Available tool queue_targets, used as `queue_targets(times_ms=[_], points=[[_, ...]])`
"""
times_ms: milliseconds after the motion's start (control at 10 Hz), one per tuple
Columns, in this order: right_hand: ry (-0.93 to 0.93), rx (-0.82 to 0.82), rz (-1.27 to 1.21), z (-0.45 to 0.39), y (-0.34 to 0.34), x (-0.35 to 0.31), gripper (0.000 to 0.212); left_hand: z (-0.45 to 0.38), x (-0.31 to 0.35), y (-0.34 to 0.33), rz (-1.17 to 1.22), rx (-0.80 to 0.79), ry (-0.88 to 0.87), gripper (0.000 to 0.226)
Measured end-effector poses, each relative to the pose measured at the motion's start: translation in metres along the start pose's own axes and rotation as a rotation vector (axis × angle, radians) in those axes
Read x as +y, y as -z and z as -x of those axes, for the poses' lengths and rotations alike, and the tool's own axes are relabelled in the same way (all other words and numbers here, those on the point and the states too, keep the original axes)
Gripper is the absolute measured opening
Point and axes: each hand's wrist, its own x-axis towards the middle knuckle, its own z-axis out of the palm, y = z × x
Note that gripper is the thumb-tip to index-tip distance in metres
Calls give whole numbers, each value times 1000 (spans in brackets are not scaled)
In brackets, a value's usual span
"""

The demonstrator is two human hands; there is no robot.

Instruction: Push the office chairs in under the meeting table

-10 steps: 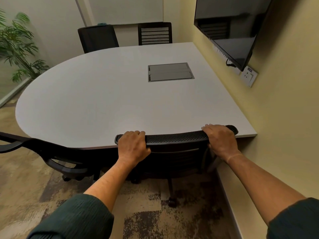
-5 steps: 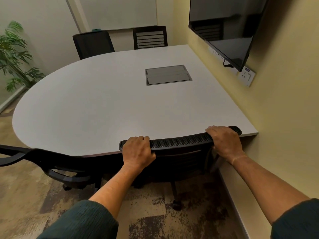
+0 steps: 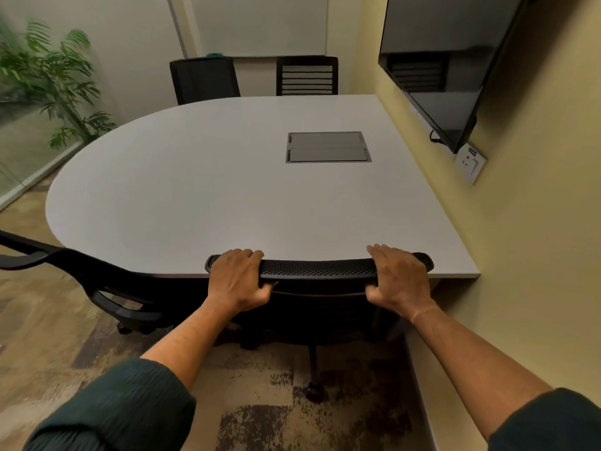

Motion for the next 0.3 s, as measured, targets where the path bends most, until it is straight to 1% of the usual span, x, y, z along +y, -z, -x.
queue_targets(times_ms=[100,200,300], points=[[95,-16,-30,3,5,5,85,5,3,7,99,24,-56,90],[210,20,-122,2,15,10,93,10,12,17,184,53,-87,97],[267,126,-171,-15,41,4,97,1,23,36,180,142,-78,100]])
